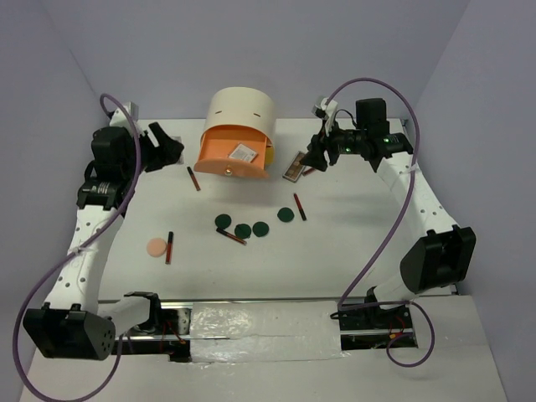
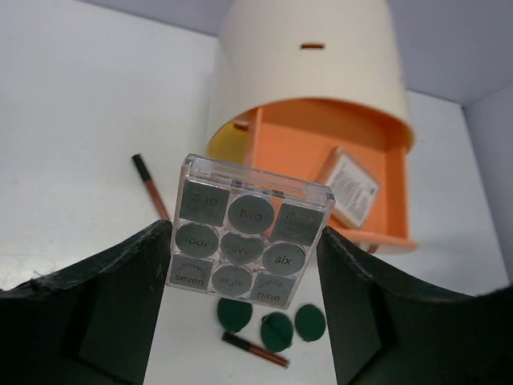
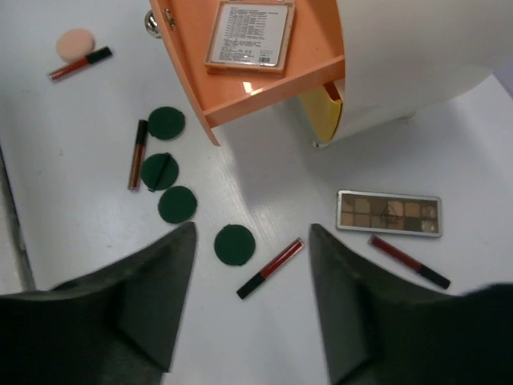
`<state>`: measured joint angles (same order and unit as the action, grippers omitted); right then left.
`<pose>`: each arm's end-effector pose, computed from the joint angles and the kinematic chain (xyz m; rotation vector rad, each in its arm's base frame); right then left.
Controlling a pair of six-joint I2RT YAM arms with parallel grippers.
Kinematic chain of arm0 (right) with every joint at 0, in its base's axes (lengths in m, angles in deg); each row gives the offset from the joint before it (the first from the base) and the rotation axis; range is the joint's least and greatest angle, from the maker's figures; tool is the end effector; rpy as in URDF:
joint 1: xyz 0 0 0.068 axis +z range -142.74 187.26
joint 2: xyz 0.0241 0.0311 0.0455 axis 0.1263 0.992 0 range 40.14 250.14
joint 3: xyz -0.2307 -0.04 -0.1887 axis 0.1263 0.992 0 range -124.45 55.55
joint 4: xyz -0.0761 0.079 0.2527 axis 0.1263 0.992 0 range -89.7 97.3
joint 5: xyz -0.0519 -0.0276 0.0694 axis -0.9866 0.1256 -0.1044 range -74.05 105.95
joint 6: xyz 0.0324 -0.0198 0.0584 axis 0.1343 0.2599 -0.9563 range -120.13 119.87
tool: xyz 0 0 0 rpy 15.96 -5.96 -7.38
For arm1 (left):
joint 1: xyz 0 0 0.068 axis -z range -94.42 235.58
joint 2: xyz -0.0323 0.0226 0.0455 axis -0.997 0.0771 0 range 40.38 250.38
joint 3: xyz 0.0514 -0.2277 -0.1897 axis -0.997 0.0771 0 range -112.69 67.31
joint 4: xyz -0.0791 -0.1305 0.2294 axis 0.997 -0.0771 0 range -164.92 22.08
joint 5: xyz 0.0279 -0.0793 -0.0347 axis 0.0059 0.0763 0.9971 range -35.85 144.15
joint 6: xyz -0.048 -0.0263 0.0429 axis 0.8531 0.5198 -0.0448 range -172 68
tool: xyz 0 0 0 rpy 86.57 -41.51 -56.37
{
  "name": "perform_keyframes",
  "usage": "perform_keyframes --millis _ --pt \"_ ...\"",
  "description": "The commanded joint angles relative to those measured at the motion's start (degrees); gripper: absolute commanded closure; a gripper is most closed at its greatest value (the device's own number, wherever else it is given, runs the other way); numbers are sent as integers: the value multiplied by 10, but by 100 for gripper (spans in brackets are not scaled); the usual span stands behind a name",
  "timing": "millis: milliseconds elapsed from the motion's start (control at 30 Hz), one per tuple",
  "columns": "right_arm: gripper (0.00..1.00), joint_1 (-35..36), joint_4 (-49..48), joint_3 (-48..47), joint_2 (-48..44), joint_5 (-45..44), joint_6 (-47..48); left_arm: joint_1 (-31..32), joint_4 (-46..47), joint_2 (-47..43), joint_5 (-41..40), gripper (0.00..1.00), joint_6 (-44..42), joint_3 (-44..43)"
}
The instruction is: Organize the makeup
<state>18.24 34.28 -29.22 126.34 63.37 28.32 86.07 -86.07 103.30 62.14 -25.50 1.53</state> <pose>0.3391 0.1082 0.3939 -1.0984 1.7250 0.7096 0.2687 -0.0102 0.4129 -0.3213 1.8315 -0.4570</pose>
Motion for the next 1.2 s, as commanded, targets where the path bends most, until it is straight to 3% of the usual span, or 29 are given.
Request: perform_keyframes --millis 0,67,167,233,667,767,1000,1167 --pt "41 -3 16 -15 -13 17 -2 13 63 33 56 75 45 -54" --pt "55 -4 21 -19 -8 23 -7 27 78 67 62 75 50 -87" --pt "65 -3 19 -15 -9 21 -11 72 73 115 47 75 44 -137" --pt "66 -5 14 -8 -11 18 -14 90 62 148 37 75 42 -168" --pt "57 -30 -15 22 -20 3 -38 175 -5 234 -54 69 53 -220" --pt "56 -32 -14 22 -16 1 -38 188 -11 251 -74 63 57 -227" --pt "48 -33 -9 26 -12 -7 -33 210 -40 282 -99 34 66 -257" --pt "42 -35 -12 26 -7 -15 -36 212 -51 281 -111 26 65 -269"
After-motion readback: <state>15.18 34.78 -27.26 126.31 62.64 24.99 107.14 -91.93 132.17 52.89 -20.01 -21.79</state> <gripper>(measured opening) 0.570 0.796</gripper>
